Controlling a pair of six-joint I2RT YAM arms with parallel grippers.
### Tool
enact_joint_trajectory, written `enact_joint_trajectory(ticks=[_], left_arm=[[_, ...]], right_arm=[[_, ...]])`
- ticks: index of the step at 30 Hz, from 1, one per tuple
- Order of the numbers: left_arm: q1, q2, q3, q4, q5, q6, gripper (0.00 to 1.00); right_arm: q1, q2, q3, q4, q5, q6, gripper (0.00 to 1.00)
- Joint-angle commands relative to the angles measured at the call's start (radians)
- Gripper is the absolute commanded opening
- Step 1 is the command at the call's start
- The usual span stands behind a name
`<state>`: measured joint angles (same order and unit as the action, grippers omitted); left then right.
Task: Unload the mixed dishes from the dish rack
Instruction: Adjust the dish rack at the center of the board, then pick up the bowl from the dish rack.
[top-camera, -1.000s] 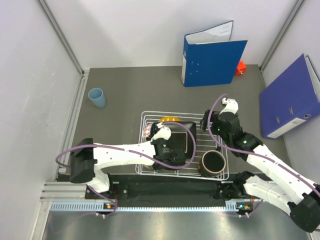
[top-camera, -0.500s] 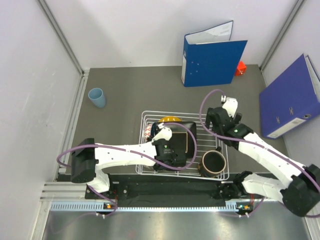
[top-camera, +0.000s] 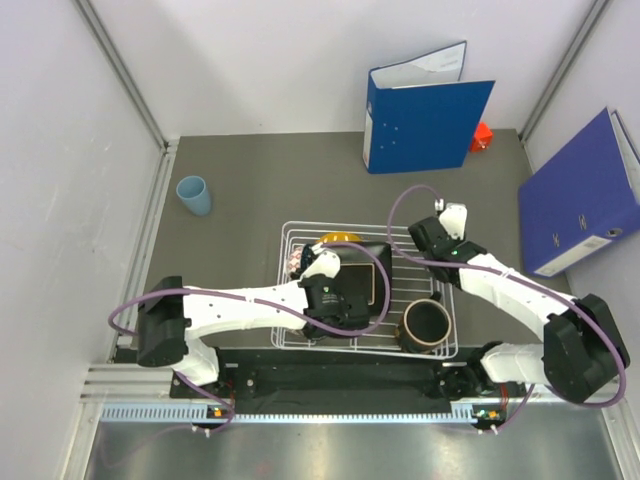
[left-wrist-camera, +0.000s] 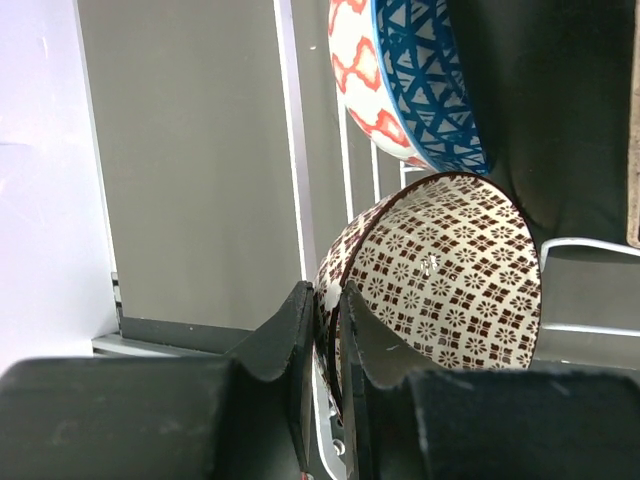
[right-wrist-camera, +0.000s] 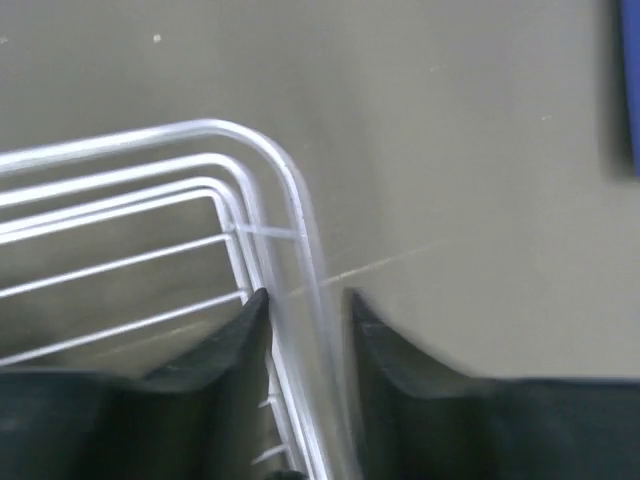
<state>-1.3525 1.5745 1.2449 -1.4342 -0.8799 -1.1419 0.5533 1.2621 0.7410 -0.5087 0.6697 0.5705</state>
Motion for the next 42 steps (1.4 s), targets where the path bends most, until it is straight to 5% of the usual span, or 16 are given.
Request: enact_joint_trajectory(ticks=[1, 22, 36, 38, 42], left_arm=[[0.027, -0.064, 0.001, 0.196, -0.031, -0.029, 0.00], [0.279, -0.119, -0.058, 0.457, 0.004, 0.290, 0.00], [0.314, -0.097, 0.011, 0.494, 0.006, 0.416, 0.00], [0.314, -0.114, 0.021, 0.491, 0.002, 0.422, 0.00], [0.311, -0.123, 0.060, 0.462, -0.025, 0.442, 0.00]], right_arm=[[0.011, 0.000, -0.009, 0.124, -0.123, 0.034, 0.05], [0.011, 0.158, 0.179, 0.196, -0.225, 0.009, 0.00], [0.011, 0.215, 0.247, 0.190, -0.222, -0.001, 0.01], [0.011, 0.214, 0.248, 0.173, -0.220, -0.003, 0.13], [0.011, 0.206, 0.259, 0.157, -0.219, -0.015, 0.52]])
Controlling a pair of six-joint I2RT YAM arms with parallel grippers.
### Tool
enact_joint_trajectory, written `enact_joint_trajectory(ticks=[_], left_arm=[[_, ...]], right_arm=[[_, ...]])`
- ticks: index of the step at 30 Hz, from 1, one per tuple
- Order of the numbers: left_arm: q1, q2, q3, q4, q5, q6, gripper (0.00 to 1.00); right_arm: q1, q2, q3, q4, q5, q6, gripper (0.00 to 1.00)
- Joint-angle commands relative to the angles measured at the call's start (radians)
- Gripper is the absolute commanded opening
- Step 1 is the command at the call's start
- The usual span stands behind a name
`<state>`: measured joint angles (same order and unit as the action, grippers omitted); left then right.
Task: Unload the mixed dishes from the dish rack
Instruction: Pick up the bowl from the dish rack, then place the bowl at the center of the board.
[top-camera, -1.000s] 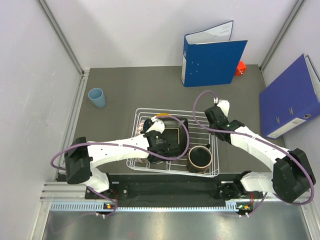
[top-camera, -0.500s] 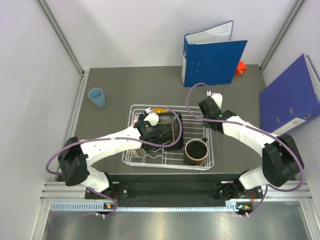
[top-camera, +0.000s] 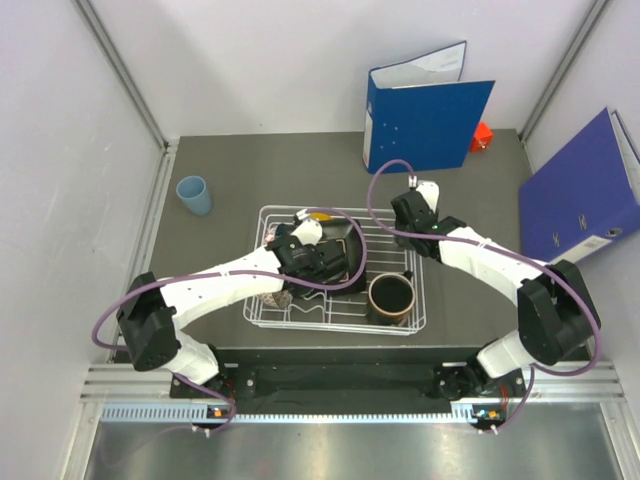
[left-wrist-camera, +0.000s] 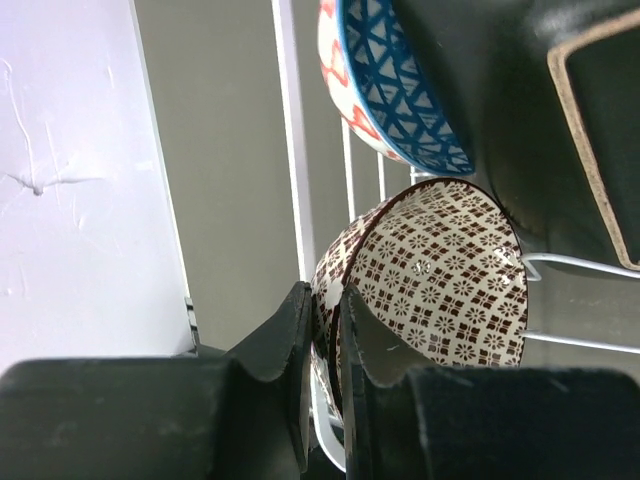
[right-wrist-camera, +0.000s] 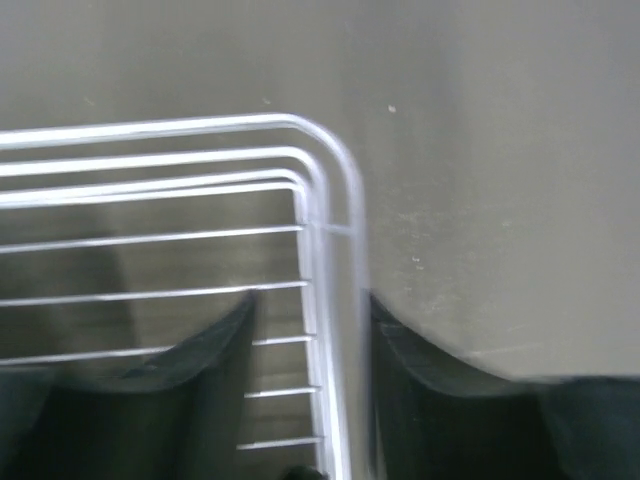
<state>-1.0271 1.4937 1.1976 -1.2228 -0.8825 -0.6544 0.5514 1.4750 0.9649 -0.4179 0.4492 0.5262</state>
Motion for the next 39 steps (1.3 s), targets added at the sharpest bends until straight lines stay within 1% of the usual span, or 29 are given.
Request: enact_joint_trajectory(ticks=[1, 2, 4, 5, 7, 13, 20, 25, 29, 35, 36, 37, 38, 39], left_arm=[[-0.017, -0.039, 0.121, 0.246, -0.033, -0.031, 0.00], [-0.019, -0.036, 0.128, 0.243, -0.045, -0.022, 0.00], [-0.025, -0.018, 0.138, 0.229, -0.081, -0.002, 0.00], [-0.028, -0.010, 0.143, 0.221, -0.091, 0.004, 0.00], [-0.044, 0.011, 0.152, 0.201, -0.139, 0.012, 0.00], [-0.079, 0.060, 0.166, 0.148, -0.265, 0.016, 0.00], [-0.085, 0.040, 0.194, 0.118, -0.296, 0.027, 0.00], [-0.085, -0.028, 0.246, 0.123, -0.276, 0.055, 0.00], [-0.083, -0.096, 0.278, 0.195, -0.250, 0.119, 0.00], [-0.071, -0.179, 0.347, 0.273, -0.135, 0.164, 0.00], [-0.065, -0.188, 0.356, 0.293, -0.109, 0.177, 0.00], [-0.061, -0.210, 0.353, 0.319, -0.054, 0.193, 0.00], [-0.053, -0.216, 0.347, 0.377, -0.020, 0.203, 0.00], [-0.027, -0.219, 0.347, 0.397, 0.011, 0.220, 0.00]], right_arm=[[0.013, -0.007, 0.040, 0.064, 0.002, 0.025, 0.58], [0.013, -0.007, 0.043, 0.062, 0.002, 0.020, 0.63], [0.013, -0.005, 0.055, 0.054, 0.000, 0.012, 0.77], [0.013, -0.004, 0.058, 0.053, 0.002, 0.012, 0.80], [0.012, -0.001, 0.063, 0.051, 0.000, 0.006, 0.82], [0.013, -0.001, 0.069, 0.045, -0.003, 0.001, 0.82], [0.013, -0.013, 0.089, 0.024, -0.001, -0.002, 0.82], [0.012, -0.060, 0.141, -0.015, -0.006, -0.008, 0.82], [0.015, -0.105, 0.196, -0.053, -0.006, -0.020, 0.83], [0.013, -0.185, 0.279, -0.107, -0.026, -0.038, 0.83], [0.012, -0.200, 0.290, -0.107, -0.053, -0.037, 0.83], [0.013, -0.231, 0.293, -0.099, -0.072, -0.037, 0.83], [0.013, -0.248, 0.294, -0.093, -0.095, -0.037, 0.83], [0.013, -0.263, 0.297, -0.085, -0.137, -0.038, 0.82]])
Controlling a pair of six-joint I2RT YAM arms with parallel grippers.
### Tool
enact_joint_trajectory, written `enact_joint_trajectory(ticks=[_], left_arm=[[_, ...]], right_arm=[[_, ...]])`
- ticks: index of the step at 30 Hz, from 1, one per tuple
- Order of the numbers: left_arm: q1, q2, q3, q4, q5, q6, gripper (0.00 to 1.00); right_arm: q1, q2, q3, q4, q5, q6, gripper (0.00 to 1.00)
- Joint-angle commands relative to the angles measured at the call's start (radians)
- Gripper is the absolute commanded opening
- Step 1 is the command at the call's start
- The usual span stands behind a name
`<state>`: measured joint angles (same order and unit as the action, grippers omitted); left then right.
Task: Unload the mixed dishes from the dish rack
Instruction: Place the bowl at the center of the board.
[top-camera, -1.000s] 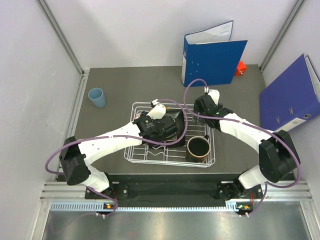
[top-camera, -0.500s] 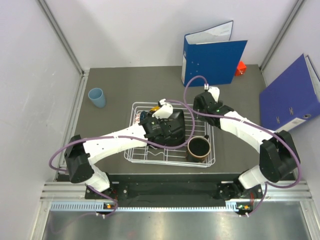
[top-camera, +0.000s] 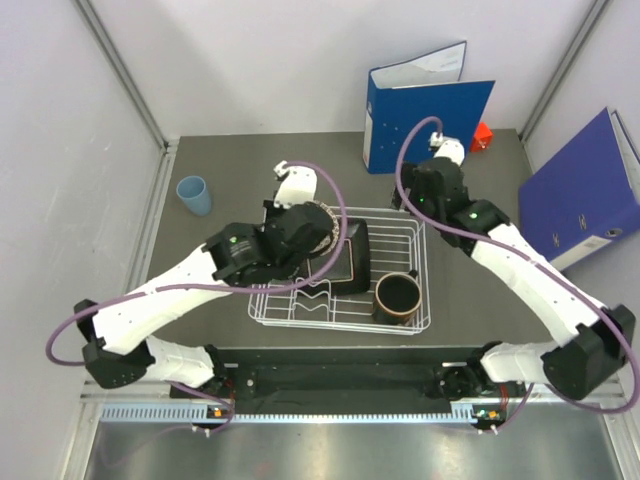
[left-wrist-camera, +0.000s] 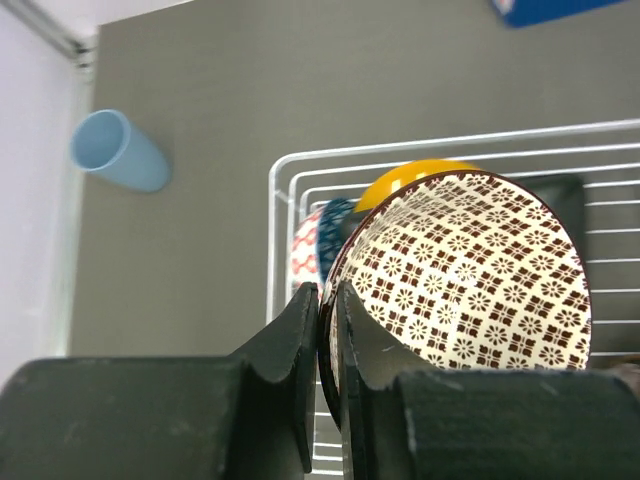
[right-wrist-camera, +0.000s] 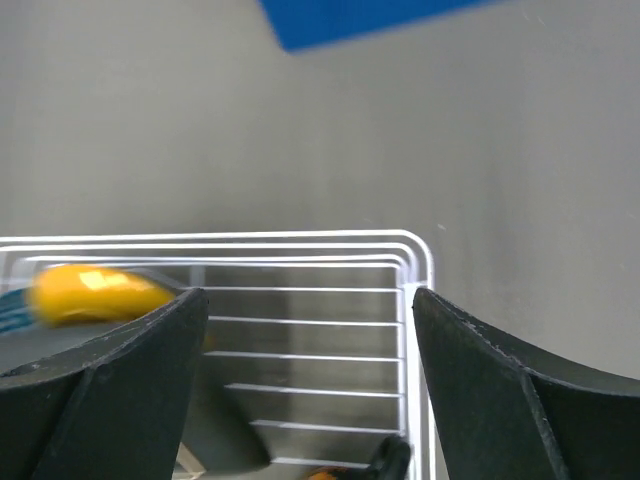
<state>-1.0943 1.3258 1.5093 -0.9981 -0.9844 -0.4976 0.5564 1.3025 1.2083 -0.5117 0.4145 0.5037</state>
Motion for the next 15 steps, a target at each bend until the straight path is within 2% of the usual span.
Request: enact_joint_trajectory(ticks=[1, 8, 15], left_arm=[[0.053, -0.042, 0.038, 0.190, 0.136, 0.070, 0.00], [0.125, 0.078, 0.090, 0.349, 0.251, 0.145, 0.00], [0.163, 0.191, 0.147, 0.453, 0.368, 0.136, 0.00]], right_arm=[[0.008, -0.120, 0.056, 0.018, -0.124, -0.014, 0.82], [0.008, -0.200, 0.068, 0.035, -0.336, -0.001, 0.71], [0.022, -0.227, -0.026, 0.127, -0.477, 0.022, 0.67]])
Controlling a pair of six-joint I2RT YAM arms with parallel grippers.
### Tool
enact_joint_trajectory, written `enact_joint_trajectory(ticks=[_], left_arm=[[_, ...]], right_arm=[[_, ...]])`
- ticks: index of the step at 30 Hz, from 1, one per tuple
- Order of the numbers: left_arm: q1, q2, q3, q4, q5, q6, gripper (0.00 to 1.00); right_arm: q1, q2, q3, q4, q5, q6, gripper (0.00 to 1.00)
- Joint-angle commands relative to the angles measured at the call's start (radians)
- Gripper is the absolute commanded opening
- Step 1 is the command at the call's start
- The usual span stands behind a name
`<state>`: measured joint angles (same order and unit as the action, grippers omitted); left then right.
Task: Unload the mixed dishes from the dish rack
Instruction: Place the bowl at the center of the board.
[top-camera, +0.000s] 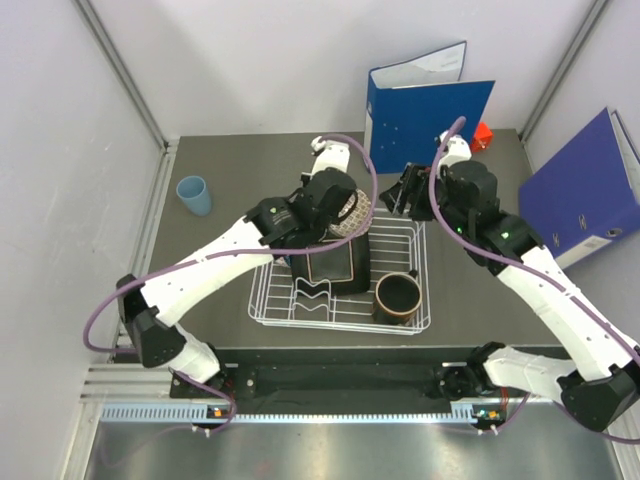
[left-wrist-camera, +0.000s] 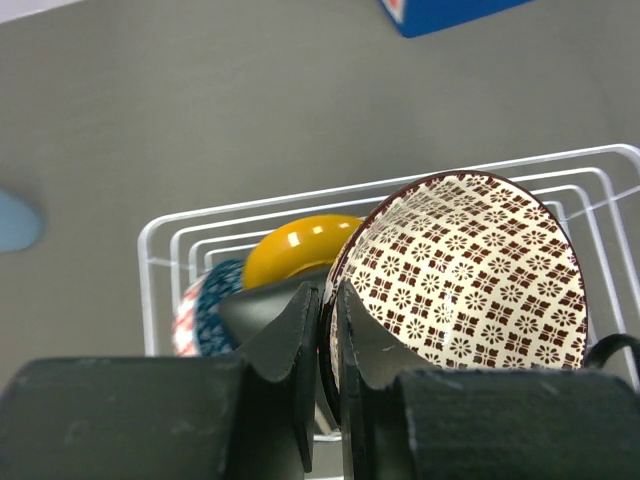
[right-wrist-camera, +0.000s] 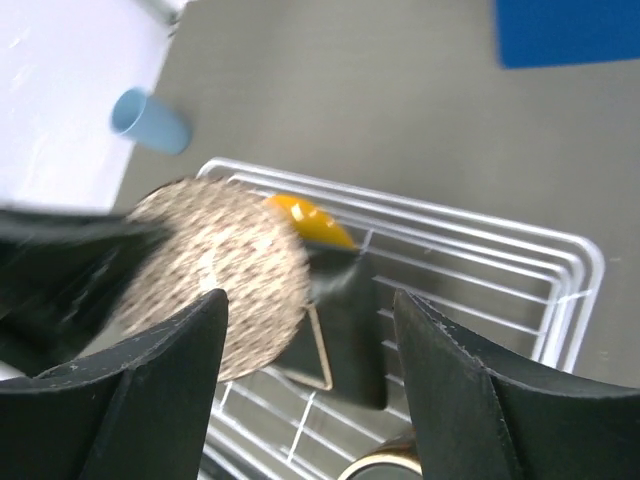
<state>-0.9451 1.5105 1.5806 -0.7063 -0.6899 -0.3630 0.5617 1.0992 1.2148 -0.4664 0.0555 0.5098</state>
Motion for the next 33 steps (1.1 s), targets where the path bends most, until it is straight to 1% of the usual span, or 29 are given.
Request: enact_joint_trajectory(ticks=[1, 6, 12, 16, 18, 19, 20, 21, 22, 24, 27, 28, 33], left_arm=[[0.014, 0.014, 0.084, 0.168, 0.081, -0.002, 0.00], [0.016, 0.048, 0.105, 0.182, 0.122, -0.022, 0.00], [0.016, 0.050, 0.121, 0.192, 0.153, -0.033, 0.00], [0.016, 0.048, 0.116, 0.197, 0.173, -0.040, 0.00], [0.016, 0.047, 0.114, 0.197, 0.181, -0.045, 0.00], [0.016, 0.047, 0.113, 0.199, 0.181, -0.045, 0.00], [0.016, 0.044, 0.113, 0.197, 0.179, -0.045, 0.00], [0.016, 0.042, 0.114, 0.199, 0.176, -0.044, 0.00], [0.016, 0.040, 0.113, 0.199, 0.176, -0.044, 0.00], [0.016, 0.036, 0.111, 0.199, 0.173, -0.040, 0.00], [0.016, 0.036, 0.105, 0.203, 0.170, -0.037, 0.00], [0.016, 0.034, 0.101, 0.203, 0.168, -0.037, 0.00], [0.016, 0.033, 0.090, 0.214, 0.167, -0.030, 0.00]], right_arm=[[0.017, -0.022, -0.037, 0.089, -0.135, 0.019, 0.66], [0.020, 0.010, -0.060, 0.124, -0.163, 0.022, 0.66], [0.024, 0.065, -0.069, 0.129, -0.134, 0.004, 0.64], [0.027, 0.091, -0.077, 0.155, -0.143, 0.004, 0.59], [0.029, 0.103, -0.077, 0.153, -0.123, 0.003, 0.56], [0.027, 0.109, -0.077, 0.149, -0.117, 0.003, 0.53], [0.027, 0.116, -0.078, 0.141, -0.102, 0.003, 0.47], [0.027, 0.114, -0.078, 0.137, -0.092, 0.001, 0.43], [0.026, 0.117, -0.083, 0.135, -0.074, -0.001, 0.36], [0.029, 0.111, -0.086, 0.132, -0.062, 0.001, 0.30], [0.027, 0.107, -0.087, 0.123, -0.010, 0.001, 0.12], [0.029, 0.106, -0.086, 0.118, 0.010, 0.001, 0.00], [0.029, 0.107, -0.081, 0.101, 0.044, 0.001, 0.00]])
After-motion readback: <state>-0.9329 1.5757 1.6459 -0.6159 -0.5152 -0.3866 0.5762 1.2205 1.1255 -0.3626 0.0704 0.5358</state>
